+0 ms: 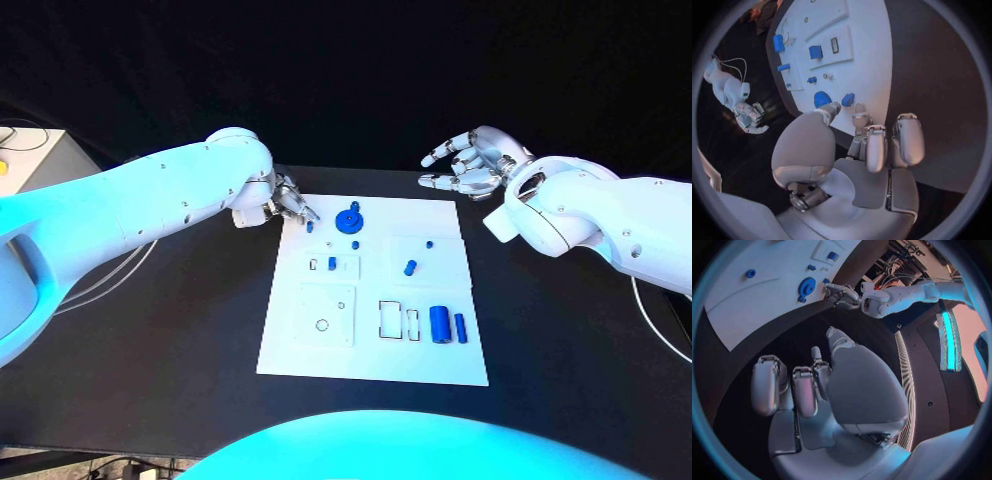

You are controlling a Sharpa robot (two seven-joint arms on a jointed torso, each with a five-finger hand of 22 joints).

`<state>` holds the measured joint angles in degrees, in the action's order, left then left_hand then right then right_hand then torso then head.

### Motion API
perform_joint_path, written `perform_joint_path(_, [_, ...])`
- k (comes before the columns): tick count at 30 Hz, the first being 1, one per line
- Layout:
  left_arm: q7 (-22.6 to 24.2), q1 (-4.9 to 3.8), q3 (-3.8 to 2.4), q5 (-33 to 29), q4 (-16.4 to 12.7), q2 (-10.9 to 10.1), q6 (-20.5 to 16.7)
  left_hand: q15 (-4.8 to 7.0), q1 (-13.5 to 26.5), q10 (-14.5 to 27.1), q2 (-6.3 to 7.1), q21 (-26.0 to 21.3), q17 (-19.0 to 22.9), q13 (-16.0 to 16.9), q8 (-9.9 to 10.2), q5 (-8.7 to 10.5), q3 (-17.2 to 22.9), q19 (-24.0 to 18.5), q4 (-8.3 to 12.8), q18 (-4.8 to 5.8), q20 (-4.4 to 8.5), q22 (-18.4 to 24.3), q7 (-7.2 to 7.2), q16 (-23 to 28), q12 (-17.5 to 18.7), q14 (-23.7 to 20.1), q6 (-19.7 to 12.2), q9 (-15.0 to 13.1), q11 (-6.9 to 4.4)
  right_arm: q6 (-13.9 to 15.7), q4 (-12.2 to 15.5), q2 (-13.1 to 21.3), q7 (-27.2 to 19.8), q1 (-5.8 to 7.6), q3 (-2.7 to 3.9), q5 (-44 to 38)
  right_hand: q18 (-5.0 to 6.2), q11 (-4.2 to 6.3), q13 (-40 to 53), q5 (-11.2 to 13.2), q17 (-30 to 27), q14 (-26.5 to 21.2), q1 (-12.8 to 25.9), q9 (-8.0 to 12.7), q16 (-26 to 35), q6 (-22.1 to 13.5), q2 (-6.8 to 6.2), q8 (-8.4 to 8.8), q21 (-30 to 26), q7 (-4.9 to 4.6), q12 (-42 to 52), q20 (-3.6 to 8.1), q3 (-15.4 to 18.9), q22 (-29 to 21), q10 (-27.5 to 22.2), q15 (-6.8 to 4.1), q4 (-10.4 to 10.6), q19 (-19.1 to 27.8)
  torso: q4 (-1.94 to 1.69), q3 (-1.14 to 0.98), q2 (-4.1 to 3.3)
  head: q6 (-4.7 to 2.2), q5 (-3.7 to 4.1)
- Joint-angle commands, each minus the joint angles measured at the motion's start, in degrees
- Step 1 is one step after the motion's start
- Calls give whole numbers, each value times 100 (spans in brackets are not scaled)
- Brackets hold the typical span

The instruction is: Assemble the parts on the task board

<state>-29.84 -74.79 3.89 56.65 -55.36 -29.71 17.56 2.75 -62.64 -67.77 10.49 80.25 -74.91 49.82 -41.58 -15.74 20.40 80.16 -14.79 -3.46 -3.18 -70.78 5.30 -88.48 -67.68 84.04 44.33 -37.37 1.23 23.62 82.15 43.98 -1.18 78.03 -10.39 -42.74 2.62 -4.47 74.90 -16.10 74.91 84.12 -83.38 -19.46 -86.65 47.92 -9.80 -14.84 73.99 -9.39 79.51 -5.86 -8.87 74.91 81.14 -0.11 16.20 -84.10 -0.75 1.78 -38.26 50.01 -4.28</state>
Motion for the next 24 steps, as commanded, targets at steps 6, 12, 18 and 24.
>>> perform_joint_path(6, [78, 0, -2, -79, -68, -23, 75, -57, -76, 40, -30, -29, -1228, -2, 21, 26, 4, -21, -52, -64, -37, -3, 31, 26, 14, 484, -11, 12, 12, -37, -9, -10, -52, -2, 2, -18, 78, 0, 471, 4, 868, 419, 33, -9, 18, -34, -1, -25, -10, -5, -14, -9, -41, 697, -19, 20, -7, 27, 6, 2, -3, -1, -5])
perform_joint_path(12, [82, 0, -2, -101, -126, -37, 163, -60, -80, 47, 12, -32, -1227, -8, 20, 48, -67, -27, -96, -65, -43, -1, 35, 26, 6, 483, 2, 27, 16, -43, -11, -12, -51, -2, 2, -18, 78, 0, 471, 4, 868, 419, 33, -9, 18, -34, -1, -25, -10, -5, -14, -9, -41, 697, -19, 20, -7, 27, 3, 3, -2, -1, 1])
perform_joint_path(18, [51, 0, -2, -107, -141, -40, 205, -61, -80, 48, 19, -34, -1226, -9, 20, 51, -78, -29, -102, -66, -44, 2, 35, 26, 4, 482, 3, 29, 16, -59, -15, -15, -49, -2, 2, -18, 78, 0, 471, 4, 868, 419, 33, -9, 18, -34, -1, -25, -10, -5, -14, -9, -41, 697, -19, 20, -7, 27, 2, 1, -2, -1, 1])
perform_joint_path(24, [24, 0, -2, -105, -133, -49, 212, -58, -152, 51, -48, -31, -1228, -13, 9, 50, -81, -29, -123, -66, -46, -6, 25, 23, -6, 482, 31, 41, 9, -73, -22, -18, -42, -2, 2, -18, 78, 0, 471, 4, 868, 419, 33, -9, 18, -34, -1, -25, -10, -5, -14, -9, -41, 697, -19, 20, -7, 27, 0, 2, -2, -1, 0])
